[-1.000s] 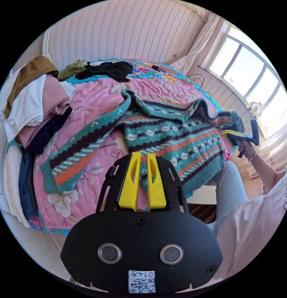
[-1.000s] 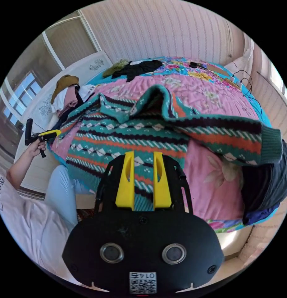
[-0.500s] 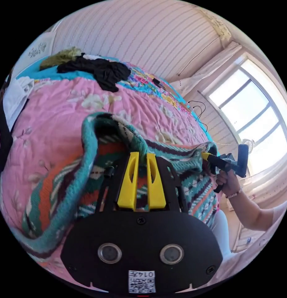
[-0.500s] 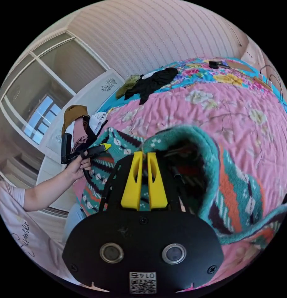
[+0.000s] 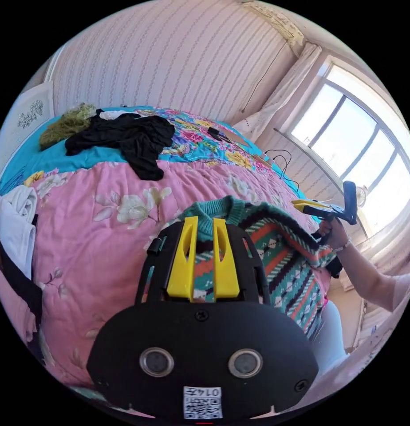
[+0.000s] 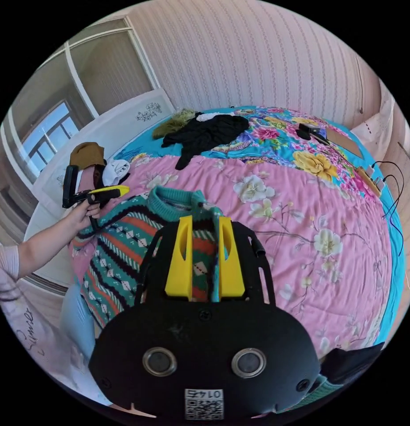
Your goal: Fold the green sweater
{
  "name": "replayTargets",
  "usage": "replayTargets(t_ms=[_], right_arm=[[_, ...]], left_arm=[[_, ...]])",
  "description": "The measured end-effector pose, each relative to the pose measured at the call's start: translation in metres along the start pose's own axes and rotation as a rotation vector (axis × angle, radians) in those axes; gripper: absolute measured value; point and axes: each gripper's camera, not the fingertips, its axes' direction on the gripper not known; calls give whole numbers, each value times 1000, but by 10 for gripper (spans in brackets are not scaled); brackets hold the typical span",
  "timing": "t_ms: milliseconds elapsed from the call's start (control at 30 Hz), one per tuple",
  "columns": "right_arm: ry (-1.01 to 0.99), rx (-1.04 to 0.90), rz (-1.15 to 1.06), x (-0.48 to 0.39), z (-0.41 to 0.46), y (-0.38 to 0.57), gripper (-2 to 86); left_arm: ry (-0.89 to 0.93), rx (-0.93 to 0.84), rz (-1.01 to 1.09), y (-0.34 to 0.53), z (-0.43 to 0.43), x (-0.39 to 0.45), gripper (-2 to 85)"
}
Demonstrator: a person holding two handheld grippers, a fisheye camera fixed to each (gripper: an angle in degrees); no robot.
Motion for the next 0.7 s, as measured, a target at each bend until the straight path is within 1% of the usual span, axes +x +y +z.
replayTargets(t_ms=[67, 133, 200, 233, 300, 400, 467, 533, 600, 667, 700], right_arm=[[20, 44, 3, -6, -28, 36, 110], [57, 72, 50, -9, -57, 77, 120], [148, 81, 172, -3, -97, 132, 135], [183, 83, 205, -1, -107, 145, 138], [336, 140, 347, 10, -146, 196, 144], [472, 257, 524, 23, -179, 248, 146], [508, 311, 565, 28, -187, 268, 143], [545, 339, 556, 32, -189, 279, 129], [590, 426, 553, 36, -195, 290, 109], [549, 502, 561, 41, -200, 299, 106], [540, 511, 536, 44, -199, 303, 105]], left_arm=[[-1, -3, 55, 26, -16, 11, 54], [-2, -45, 96, 55, -26, 25, 51], [8, -113, 151, 87, -31, 49, 51], [5, -123, 153, 94, -31, 55, 51], [20, -140, 150, 108, -24, 82, 50], [63, -166, 187, 104, -1, 126, 48], [70, -151, 197, 94, 13, 155, 47], [97, -122, 211, 79, 26, 184, 47], [114, -111, 250, 59, 47, 220, 48], [113, -148, 291, 44, 71, 248, 48], [105, -178, 310, 36, 88, 264, 48]])
